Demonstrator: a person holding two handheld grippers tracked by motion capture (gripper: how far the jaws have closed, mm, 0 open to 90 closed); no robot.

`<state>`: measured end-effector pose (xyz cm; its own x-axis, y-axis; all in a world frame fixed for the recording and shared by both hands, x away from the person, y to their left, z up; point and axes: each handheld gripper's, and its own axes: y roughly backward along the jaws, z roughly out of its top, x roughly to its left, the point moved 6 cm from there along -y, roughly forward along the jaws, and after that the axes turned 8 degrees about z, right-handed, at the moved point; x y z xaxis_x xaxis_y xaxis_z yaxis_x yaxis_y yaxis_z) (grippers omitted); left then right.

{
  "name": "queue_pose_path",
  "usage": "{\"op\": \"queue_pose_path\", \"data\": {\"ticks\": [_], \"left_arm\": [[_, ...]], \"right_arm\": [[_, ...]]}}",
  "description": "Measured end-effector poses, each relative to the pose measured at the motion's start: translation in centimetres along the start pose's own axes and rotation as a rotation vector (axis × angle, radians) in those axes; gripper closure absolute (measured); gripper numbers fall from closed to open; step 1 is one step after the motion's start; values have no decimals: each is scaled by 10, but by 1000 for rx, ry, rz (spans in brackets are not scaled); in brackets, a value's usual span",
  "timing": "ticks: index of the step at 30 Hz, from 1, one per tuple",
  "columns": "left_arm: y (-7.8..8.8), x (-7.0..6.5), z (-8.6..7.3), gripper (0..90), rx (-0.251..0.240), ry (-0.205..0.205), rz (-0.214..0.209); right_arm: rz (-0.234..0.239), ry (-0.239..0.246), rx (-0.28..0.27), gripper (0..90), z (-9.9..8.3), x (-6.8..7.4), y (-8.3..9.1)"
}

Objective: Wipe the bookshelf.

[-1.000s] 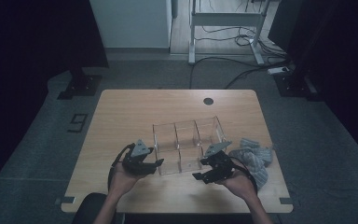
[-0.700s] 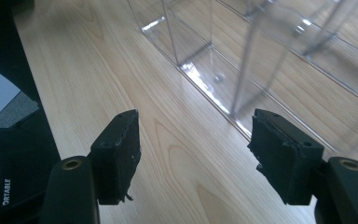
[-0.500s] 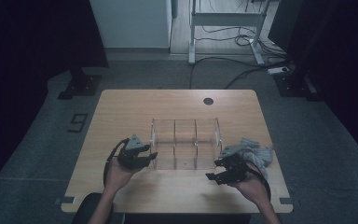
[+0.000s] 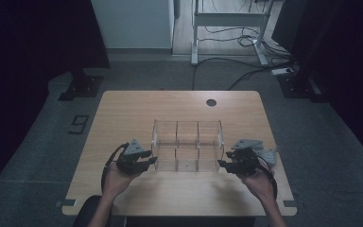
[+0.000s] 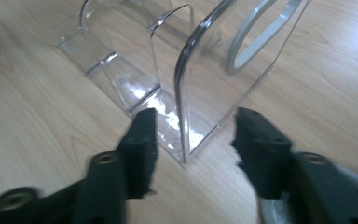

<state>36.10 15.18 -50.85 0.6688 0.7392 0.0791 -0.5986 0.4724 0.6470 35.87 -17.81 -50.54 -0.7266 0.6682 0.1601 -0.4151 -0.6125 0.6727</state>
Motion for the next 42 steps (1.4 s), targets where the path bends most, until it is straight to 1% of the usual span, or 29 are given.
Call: {"op": "queue_pose_path", "data": {"ticks": [1,2,3,4,6,8,13,14,19,22,24,26,30,34,37,39,40,41,42], "left_arm": [[-1,0,0,660,1,-1,2],[-2,1,-1,685,5,-2,2],[-3,1,-1,690,6,-3,-4],[-3,0,0,704,4,-6,-8],[-4,1,1,712,8,-15,-3],[-5,3,2,713,9,-13,-2],[-9,8,5,711,8,-9,0],[-12,12,7,711,11,-4,-3],[-19,23,11,713,15,10,7],[-22,28,14,712,18,10,17],[-25,31,16,707,18,8,20],[-29,36,18,684,14,10,21],[-34,43,22,684,8,21,16],[-38,47,25,687,10,27,18],[-39,47,26,683,10,25,25],[-39,48,26,637,14,36,48],[-37,49,26,592,11,38,54],[-37,49,26,546,11,38,54],[-34,48,27,546,3,46,48]], "right_arm": [[0,1,1,523,1,-1,-2],[-5,0,4,563,2,-1,-3],[-16,6,7,586,3,-2,-4],[-27,2,12,591,3,-4,-6],[-10,-9,6,617,5,-6,-8],[-18,-4,5,631,7,-8,-10],[-19,-10,4,636,12,-13,-14],[-17,-14,5,635,15,-16,-17],[-17,-18,9,631,22,-22,-23],[-25,-15,15,628,26,-25,-25],[-39,0,18,628,30,-28,-28],[-47,-2,16,623,33,-32,-31],[-46,-14,8,613,36,-38,-34],[-51,-22,11,602,39,-44,-37],[-51,-27,7,602,40,-45,-38],[-62,-26,12,556,40,-45,-38],[-62,-23,16,514,39,-45,-37],[-62,-23,16,514,39,-45,-37],[-55,-21,10,468,40,-45,-37]]}}
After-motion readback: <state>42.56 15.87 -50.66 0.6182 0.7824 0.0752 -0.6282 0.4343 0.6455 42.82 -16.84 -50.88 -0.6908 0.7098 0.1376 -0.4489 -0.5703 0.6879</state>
